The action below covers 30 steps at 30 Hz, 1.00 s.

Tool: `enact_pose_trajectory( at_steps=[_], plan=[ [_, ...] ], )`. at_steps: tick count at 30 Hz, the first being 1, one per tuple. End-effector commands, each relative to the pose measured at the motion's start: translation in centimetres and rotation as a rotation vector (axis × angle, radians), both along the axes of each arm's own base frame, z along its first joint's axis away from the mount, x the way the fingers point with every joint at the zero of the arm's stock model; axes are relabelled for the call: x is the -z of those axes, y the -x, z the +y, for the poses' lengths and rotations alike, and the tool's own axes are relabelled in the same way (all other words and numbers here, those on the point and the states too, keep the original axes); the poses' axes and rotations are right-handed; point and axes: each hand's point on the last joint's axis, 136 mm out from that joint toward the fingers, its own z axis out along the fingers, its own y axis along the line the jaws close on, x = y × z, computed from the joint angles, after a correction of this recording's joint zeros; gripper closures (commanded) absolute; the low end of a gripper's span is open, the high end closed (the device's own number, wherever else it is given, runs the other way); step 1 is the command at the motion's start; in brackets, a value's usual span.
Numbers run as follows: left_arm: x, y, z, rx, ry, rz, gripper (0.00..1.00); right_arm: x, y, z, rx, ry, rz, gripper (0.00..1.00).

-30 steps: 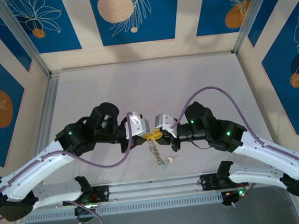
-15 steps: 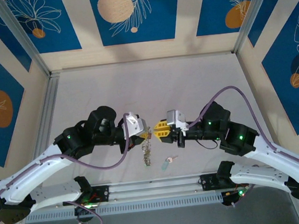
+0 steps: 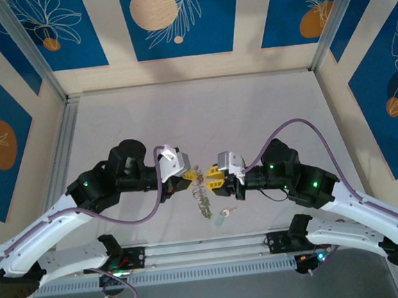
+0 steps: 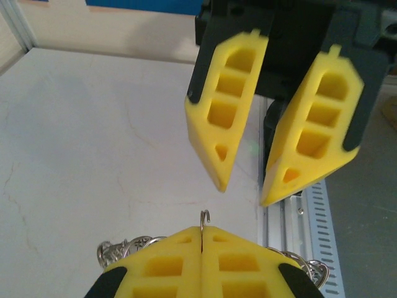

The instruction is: Put the keys on the keyring

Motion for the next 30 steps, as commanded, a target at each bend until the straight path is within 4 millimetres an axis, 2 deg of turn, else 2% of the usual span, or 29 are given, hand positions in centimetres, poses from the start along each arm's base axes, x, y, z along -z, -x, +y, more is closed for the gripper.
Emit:
enact_pose_trajectory(
  at_steps=[1,9,20,23,25,28,30],
  plan=[
    [-2.1,0.7,-0.2,0.047,0.089,-0.01,1.0,0.2,-0.6,-0.1,0.022,-0.006,0.013,0.76],
    [-2.4,1.0,-0.2,0.068,0.105,-0.014,1.0,0.3,-2.1,0.4,0.029,-0.029,0.05,0.81],
    [-2.4,0.6,0.0,0.048,0.11,-0.025,1.0,0.7,-2.3,0.5,0.039,-0.031,0.086,0.83],
    [-1.6,0.0,0.2,0.017,0.084,-0.029,1.0,1.3,-3.3,-0.6,0.141,-0.029,0.13,0.76],
    [-1.2,-0.4,0.3,-0.005,0.074,-0.03,1.0,2.1,-4.2,-1.9,0.242,-0.031,0.191,0.65],
    [-0.6,-0.9,0.8,-0.045,0.065,-0.027,1.0,4.8,-5.3,-4.8,0.444,0.008,0.353,0.49],
    [-0.5,-1.0,1.2,-0.063,0.072,-0.027,1.0,7.7,-5.3,-7.1,0.59,0.052,0.504,0.39]
  ],
)
